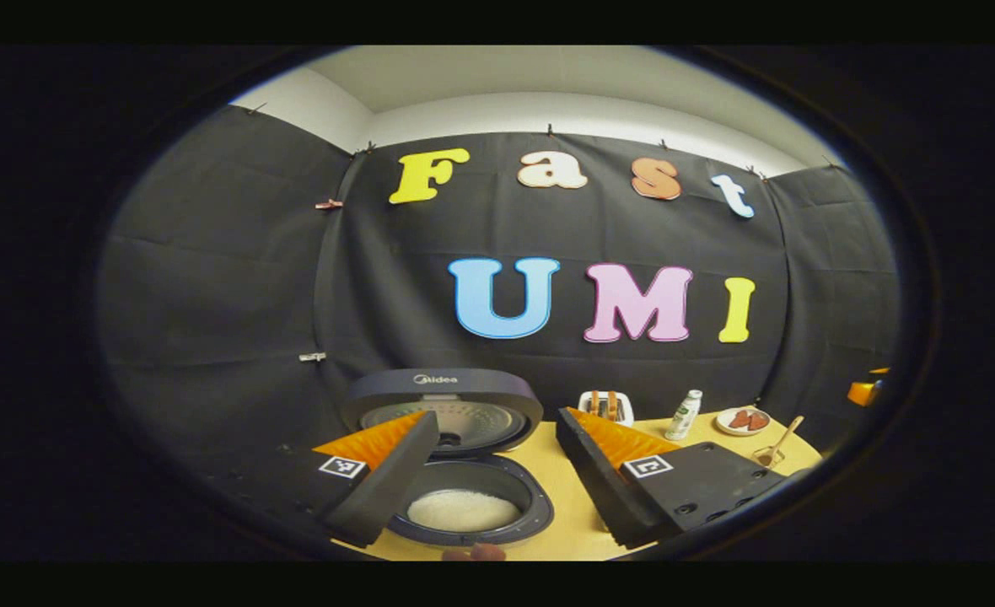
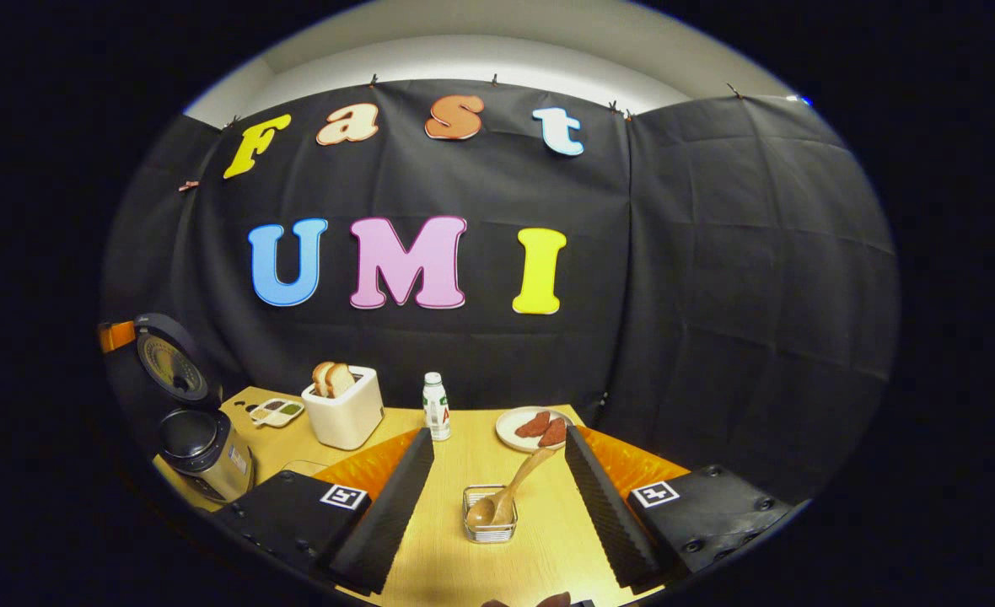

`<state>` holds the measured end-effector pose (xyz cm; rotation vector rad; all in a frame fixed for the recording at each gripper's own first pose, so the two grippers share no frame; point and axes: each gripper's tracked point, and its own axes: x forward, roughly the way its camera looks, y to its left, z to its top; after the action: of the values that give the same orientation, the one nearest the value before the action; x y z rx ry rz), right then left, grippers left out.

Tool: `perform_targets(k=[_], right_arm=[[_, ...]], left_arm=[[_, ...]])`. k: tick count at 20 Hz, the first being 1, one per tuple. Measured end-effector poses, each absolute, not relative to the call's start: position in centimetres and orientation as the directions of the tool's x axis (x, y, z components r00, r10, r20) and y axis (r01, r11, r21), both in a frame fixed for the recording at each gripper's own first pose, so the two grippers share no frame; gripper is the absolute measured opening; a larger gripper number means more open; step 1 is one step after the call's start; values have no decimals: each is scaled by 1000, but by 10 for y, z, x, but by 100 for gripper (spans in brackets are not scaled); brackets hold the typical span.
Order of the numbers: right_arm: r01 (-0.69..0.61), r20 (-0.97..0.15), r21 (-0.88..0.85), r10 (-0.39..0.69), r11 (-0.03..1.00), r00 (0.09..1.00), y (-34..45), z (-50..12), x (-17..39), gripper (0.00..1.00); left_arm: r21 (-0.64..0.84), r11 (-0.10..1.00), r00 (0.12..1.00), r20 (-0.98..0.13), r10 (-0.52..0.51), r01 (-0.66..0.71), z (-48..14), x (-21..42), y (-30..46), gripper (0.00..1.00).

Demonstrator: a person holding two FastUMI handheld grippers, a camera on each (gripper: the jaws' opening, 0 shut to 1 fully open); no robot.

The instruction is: Close the left gripper, press the button to open the rice cooker; take a wooden spoon from the chopstick holder with the right hand, scoop a spoonful of rice and pour it into the rice cooker, then put the wooden spoon back into the chopstick holder.

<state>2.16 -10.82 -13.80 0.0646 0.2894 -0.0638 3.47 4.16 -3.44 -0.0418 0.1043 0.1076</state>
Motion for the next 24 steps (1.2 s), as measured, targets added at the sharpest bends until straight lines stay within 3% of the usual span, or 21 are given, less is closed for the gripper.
perform_targets(k=[15, 17, 21, 23, 24], right_arm=[[-21, -542, 300, 188, 954, 819, -123, -315, 106, 96], [-34, -560, 316, 215, 948, 800, -118, -332, 116, 91], [-37, -585, 322, 229, 946, 778, -115, -361, 131, 70], [-31, -596, 324, 230, 945, 770, -113, -367, 134, 45], [-29, -601, 331, 234, 943, 764, -113, -369, 137, 40]], left_arm=[[-3, 988, 975, -159, 152, -154, -38, 18, -26, 95], [4, 986, 972, -165, 168, -169, -38, 16, -29, 95], [13, 980, 962, -184, 199, -200, -41, 10, -36, 95], [23, 977, 957, -195, 213, -212, -44, 6, -37, 95], [26, 976, 955, -198, 219, -218, -45, 5, -37, 95]])
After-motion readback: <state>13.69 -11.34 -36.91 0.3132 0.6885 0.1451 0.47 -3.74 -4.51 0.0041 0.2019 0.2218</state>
